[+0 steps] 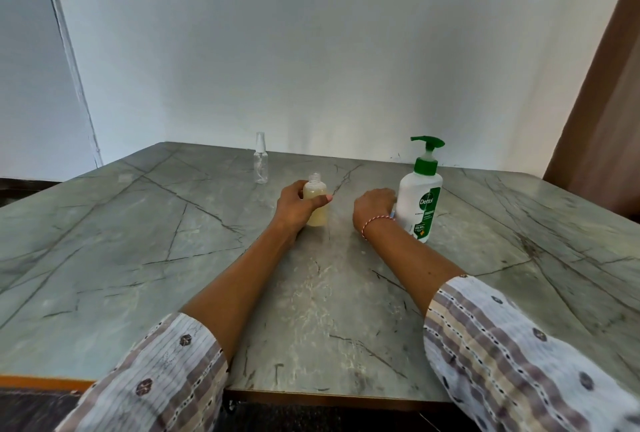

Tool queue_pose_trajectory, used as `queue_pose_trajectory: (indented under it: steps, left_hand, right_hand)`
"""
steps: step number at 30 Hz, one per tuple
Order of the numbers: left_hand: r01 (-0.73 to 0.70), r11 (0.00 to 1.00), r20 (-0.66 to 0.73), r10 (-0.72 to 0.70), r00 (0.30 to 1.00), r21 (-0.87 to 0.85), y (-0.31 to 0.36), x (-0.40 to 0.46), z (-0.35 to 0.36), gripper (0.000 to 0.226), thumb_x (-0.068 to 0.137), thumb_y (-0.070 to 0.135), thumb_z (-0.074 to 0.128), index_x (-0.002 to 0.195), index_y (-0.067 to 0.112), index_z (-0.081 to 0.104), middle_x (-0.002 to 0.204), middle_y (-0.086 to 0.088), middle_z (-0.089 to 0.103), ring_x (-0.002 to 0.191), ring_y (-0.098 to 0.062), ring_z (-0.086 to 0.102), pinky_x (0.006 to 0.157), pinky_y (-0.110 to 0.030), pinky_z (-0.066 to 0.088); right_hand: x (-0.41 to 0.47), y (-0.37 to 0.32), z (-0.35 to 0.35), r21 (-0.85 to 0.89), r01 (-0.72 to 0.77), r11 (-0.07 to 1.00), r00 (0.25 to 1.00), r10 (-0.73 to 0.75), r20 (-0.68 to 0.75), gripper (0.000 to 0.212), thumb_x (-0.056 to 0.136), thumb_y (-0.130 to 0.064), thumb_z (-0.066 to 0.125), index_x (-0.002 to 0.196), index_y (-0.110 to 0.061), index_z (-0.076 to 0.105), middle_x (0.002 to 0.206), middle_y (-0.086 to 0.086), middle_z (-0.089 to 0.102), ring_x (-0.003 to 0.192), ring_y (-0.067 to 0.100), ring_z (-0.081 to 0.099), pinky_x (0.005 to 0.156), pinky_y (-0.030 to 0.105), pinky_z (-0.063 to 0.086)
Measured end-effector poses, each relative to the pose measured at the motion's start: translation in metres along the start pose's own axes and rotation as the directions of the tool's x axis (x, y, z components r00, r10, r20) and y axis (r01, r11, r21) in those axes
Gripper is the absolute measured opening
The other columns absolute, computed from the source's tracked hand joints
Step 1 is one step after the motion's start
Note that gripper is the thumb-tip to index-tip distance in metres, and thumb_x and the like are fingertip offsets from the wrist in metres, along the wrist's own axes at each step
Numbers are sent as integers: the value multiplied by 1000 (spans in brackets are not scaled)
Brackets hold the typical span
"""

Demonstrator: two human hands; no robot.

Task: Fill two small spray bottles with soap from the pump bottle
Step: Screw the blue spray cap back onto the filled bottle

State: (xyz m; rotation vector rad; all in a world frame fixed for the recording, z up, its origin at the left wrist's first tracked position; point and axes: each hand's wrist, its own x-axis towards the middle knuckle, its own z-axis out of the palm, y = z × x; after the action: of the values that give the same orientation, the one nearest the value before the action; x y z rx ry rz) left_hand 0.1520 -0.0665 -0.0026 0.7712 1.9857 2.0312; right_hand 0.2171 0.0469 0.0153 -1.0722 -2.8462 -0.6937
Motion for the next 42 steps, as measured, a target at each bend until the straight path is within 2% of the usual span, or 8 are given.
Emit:
queue_pose_trajectory:
  steps: [7, 13, 17, 22, 26, 30, 34, 42]
  left_hand:
    - [-5, 998, 66, 9, 998, -57, 1, -2, -8, 47, 77, 10, 71, 120, 2, 53, 107, -10, 59, 94, -22, 57, 75, -31, 51]
    - [28, 995, 97, -18, 995, -94, 2, -6, -7, 39, 74, -3, 70, 110, -5, 56, 99, -17, 59, 93, -27, 57, 92, -46, 47]
    - [24, 994, 138, -9, 990, -103, 1, -6, -10, 43, 74, -7, 68, 114, -8, 54, 94, -12, 58, 83, -19, 57, 79, -34, 50]
    - [66, 994, 167, -50, 985, -92, 4, -4, -13, 39, 77, -7, 66, 108, 5, 46, 88, -2, 57, 75, -10, 56, 60, -17, 51]
    - [80, 994, 200, -63, 978, -76, 3, -2, -14, 36, 78, -7, 65, 105, 5, 45, 90, -4, 56, 79, -14, 57, 64, -21, 51]
    - [78, 994, 221, -58, 974, -82, 1, -1, -15, 35, 78, -7, 64, 105, 5, 46, 99, -13, 55, 92, -24, 55, 76, -31, 49]
    - [68, 995, 237, -50, 970, -71, 1, -1, -16, 33, 79, -5, 64, 105, 6, 47, 96, -10, 57, 85, -19, 57, 71, -26, 51]
    - [66, 997, 262, -53, 964, -44, 5, -1, -17, 34, 80, -3, 64, 108, 8, 48, 93, -3, 58, 81, -11, 57, 63, -17, 52]
  right_hand:
    - [2, -3, 1, 115, 70, 991, 997, -71, 0, 30, 91, -6, 50, 120, -6, 58, 120, 9, 59, 107, 26, 60, 83, 34, 52]
    - [-2, 0, -21, 420, 171, 891, 952, -40, -303, 22, 90, -4, 49, 109, -3, 61, 113, 16, 61, 103, 31, 60, 80, 34, 48]
    - [-1, 22, -42, 781, 283, 557, 914, 91, -396, 14, 87, -6, 51, 78, 0, 60, 96, 21, 66, 93, 35, 61, 67, 31, 42]
    - [-13, 33, -53, 924, 382, -1, 877, 317, -362, 24, 83, -8, 65, 107, -6, 62, 92, 7, 68, 88, 20, 63, 89, 35, 51]
    - [-20, 26, -58, 873, 438, -214, 874, 328, -359, 23, 83, -6, 65, 104, -12, 61, 91, 7, 67, 86, 17, 63, 90, 42, 52]
    - [-18, 27, -63, 849, 473, -235, 865, 309, -396, 29, 85, -8, 63, 113, -10, 59, 93, 8, 67, 91, 22, 64, 93, 42, 51]
    - [-17, 27, -64, 854, 491, -172, 853, 295, -430, 30, 85, -10, 63, 115, -12, 59, 92, 4, 65, 91, 21, 63, 91, 37, 52]
    - [-14, 12, -57, 835, 548, 50, 815, 194, -546, 30, 87, -11, 60, 117, -12, 59, 89, -4, 62, 74, 3, 58, 66, -1, 41]
